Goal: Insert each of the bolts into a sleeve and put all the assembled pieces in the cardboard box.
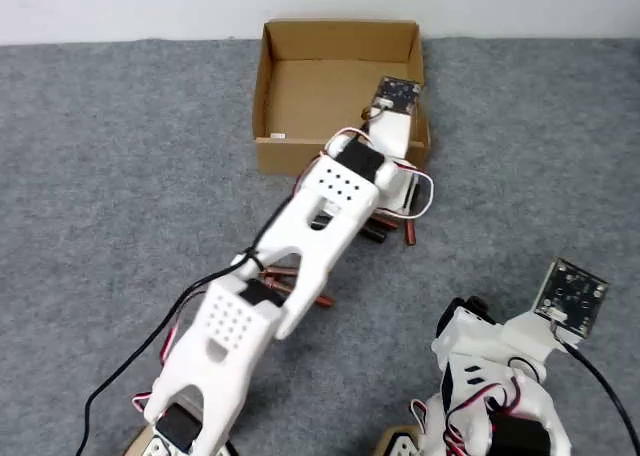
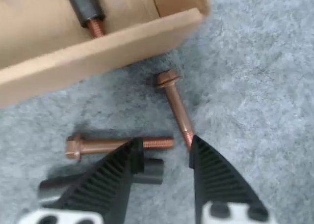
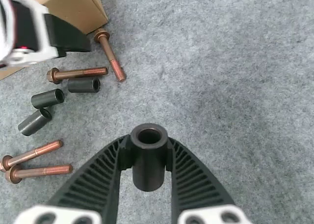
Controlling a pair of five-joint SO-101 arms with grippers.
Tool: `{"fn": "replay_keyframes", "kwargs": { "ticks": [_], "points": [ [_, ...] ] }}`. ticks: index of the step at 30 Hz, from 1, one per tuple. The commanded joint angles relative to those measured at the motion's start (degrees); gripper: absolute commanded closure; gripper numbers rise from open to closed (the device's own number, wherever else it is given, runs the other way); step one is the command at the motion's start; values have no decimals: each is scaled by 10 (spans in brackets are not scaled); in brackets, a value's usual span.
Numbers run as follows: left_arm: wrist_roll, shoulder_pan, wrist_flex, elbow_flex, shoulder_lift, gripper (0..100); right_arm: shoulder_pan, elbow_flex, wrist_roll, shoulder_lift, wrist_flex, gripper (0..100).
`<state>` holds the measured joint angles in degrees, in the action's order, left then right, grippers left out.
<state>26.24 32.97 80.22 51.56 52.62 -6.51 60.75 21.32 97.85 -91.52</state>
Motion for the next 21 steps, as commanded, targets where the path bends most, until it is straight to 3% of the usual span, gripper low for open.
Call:
{"fn": "replay_keyframes", "kwargs": {
  "ticks": [1, 10, 21],
  "points": [
    [5, 12, 41, 145, 62, 831, -4, -3, -5, 0, 13, 991],
    [6, 13, 51, 340, 218, 831, -3, -3, -5, 0, 13, 991],
    [6, 14, 52, 350, 240, 835, -3, -3, -5, 0, 13, 991]
  ]
}}
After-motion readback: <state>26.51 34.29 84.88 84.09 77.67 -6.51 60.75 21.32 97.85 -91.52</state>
